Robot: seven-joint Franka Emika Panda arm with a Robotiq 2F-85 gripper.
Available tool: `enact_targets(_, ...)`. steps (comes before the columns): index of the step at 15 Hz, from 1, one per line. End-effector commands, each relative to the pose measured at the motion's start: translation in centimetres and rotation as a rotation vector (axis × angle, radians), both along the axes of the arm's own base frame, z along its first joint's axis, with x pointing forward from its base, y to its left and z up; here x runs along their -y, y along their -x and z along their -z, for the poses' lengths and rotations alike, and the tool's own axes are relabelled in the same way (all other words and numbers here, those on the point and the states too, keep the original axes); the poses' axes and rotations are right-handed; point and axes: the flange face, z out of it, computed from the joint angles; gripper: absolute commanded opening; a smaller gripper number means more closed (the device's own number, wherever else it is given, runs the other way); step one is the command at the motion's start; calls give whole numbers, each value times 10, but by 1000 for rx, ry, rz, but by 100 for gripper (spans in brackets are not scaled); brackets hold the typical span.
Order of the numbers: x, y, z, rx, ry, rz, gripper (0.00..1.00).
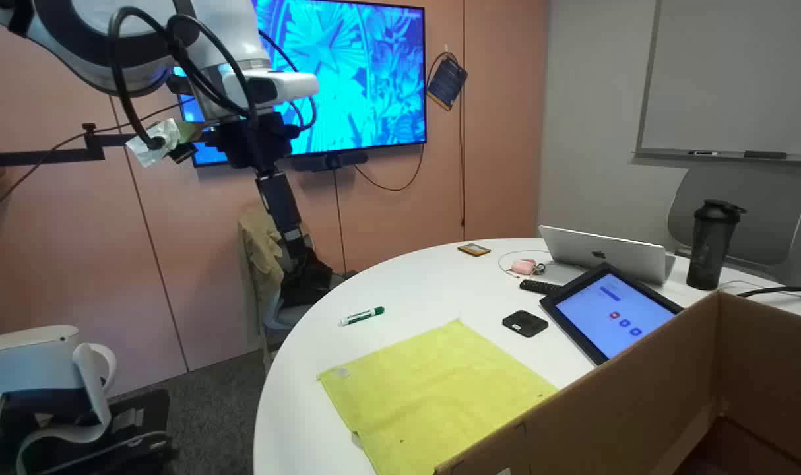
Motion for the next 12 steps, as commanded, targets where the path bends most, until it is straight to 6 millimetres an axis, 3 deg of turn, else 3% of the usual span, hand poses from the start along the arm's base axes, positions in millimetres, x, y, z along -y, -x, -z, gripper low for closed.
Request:
enact_targets(1, 0, 0, -2, 1, 0, 0, 100)
enact_targets(7, 0, 0, -3, 4, -1, 0, 100)
enact_targets(12, -30, -21, 16, -12, 8, -75, 100)
